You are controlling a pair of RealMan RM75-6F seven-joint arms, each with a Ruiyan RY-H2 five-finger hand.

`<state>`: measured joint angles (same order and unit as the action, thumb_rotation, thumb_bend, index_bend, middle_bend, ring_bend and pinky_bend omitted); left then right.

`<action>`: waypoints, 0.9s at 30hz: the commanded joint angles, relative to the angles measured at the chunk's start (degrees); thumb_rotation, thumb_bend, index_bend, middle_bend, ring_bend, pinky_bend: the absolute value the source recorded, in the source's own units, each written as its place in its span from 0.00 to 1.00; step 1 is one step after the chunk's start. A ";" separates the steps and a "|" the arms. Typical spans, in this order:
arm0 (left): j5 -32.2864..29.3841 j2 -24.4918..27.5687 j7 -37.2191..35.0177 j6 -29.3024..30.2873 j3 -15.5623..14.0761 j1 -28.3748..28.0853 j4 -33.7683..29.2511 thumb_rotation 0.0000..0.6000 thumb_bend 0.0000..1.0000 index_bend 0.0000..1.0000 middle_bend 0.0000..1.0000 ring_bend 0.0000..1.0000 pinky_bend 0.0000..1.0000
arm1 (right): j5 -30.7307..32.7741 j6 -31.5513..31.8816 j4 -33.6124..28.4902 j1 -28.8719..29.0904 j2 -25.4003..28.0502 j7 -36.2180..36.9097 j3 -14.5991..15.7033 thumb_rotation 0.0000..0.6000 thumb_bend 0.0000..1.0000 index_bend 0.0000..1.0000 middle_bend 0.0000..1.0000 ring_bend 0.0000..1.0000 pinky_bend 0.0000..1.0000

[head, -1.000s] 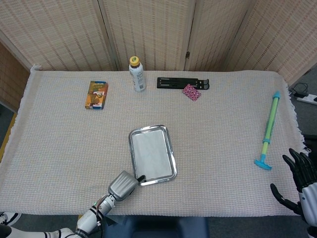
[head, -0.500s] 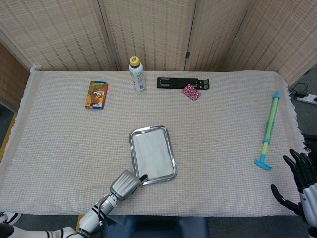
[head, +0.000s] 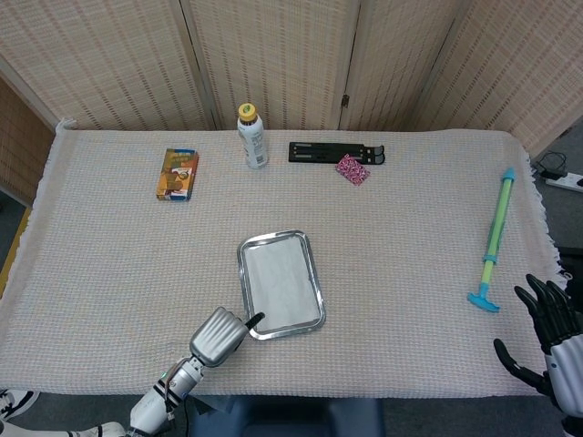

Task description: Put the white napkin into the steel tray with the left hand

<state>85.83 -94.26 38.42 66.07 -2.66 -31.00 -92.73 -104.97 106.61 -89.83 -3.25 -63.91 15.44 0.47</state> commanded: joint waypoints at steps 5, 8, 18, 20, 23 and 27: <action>5.62 8.62 -10.54 14.88 -2.64 8.22 -3.06 1.00 0.50 0.20 0.64 0.46 0.58 | -0.10 -1.29 0.20 0.45 -0.53 -0.95 0.24 1.00 0.41 0.00 0.00 0.00 0.00; 7.37 11.87 -18.81 22.24 -3.81 12.69 -1.32 1.00 0.39 0.18 0.37 0.22 0.29 | -0.08 -2.52 0.19 0.84 -1.11 -2.17 0.41 1.00 0.41 0.00 0.00 0.00 0.00; 3.45 19.69 -37.15 37.16 -2.82 24.84 6.22 1.00 0.23 0.05 0.02 0.00 0.07 | 1.96 -7.05 0.61 2.42 -4.05 -7.83 -0.32 1.00 0.41 0.00 0.00 0.00 0.00; 2.47 21.87 -36.43 36.35 -2.77 25.55 4.19 1.00 0.21 0.02 0.00 0.00 0.04 | 2.39 -8.03 0.94 2.82 -4.91 -9.19 -0.51 1.00 0.41 0.00 0.00 0.00 0.00; 1.50 23.01 -34.74 34.53 -2.55 25.96 2.64 1.00 0.20 0.01 0.00 0.00 0.02 | 2.75 -9.66 1.21 3.48 -5.81 -10.42 -0.45 1.00 0.41 0.00 0.00 0.00 0.00; 1.64 23.36 -32.45 32.61 -2.43 26.15 1.40 1.00 0.20 0.01 0.00 0.00 0.02 | 2.93 -11.07 1.61 4.00 -6.40 -10.98 -0.05 1.00 0.41 0.00 0.00 0.00 0.00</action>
<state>87.58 -71.26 5.21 99.39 -5.22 -5.16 -90.70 -102.13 95.65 -88.31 0.65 -70.20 4.55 0.34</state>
